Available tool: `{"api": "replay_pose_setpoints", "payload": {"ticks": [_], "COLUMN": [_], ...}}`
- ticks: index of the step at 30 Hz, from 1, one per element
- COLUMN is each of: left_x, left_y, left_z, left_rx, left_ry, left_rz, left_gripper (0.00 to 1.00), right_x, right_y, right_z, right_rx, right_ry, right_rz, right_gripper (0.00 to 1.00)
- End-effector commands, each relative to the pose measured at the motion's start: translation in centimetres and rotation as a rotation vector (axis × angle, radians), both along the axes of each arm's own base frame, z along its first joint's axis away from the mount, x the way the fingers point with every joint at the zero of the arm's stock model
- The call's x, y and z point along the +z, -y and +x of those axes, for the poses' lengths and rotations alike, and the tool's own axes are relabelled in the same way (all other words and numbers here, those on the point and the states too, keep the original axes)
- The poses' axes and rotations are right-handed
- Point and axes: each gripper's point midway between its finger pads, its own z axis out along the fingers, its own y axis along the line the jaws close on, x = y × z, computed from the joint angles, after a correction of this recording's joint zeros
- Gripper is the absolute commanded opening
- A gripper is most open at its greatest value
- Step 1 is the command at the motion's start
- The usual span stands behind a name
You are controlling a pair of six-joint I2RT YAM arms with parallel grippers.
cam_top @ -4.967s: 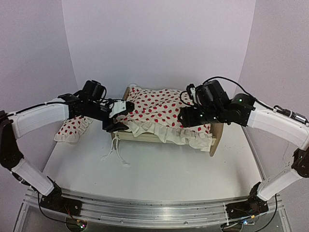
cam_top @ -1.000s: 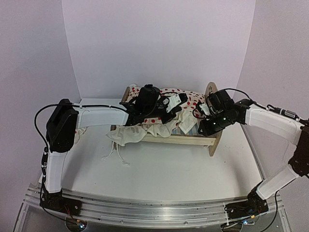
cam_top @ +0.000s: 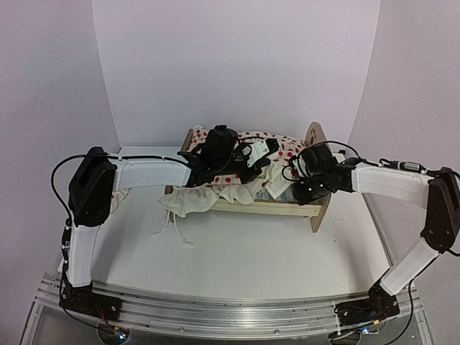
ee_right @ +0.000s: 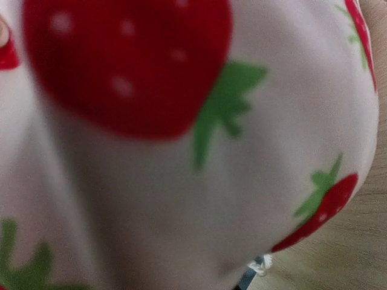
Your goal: Set up the pet bed
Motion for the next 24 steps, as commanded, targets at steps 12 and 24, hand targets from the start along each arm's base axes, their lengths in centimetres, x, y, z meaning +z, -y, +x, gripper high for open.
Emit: {"api": "replay_pose_setpoints", "payload": {"ticks": [12,24], "left_x": [2.2,1.8], "left_y": [0.4,0.7], "left_z": [0.5,0.2], "left_rx": [-0.013,-0.037], "left_ry": [0.014,0.001], "left_rz": [-0.051,-0.052], "left_gripper": [0.0,0.0], "right_x": [5.6,8.8], "right_y": [1.2,2.1], "right_z": [-0.5,-5.9], "right_rx": [-0.058,-0.095], "right_ry": [0.037,-0.21], "right_rz": [0.053,0.087], "right_gripper": [0.0,0.0]}}
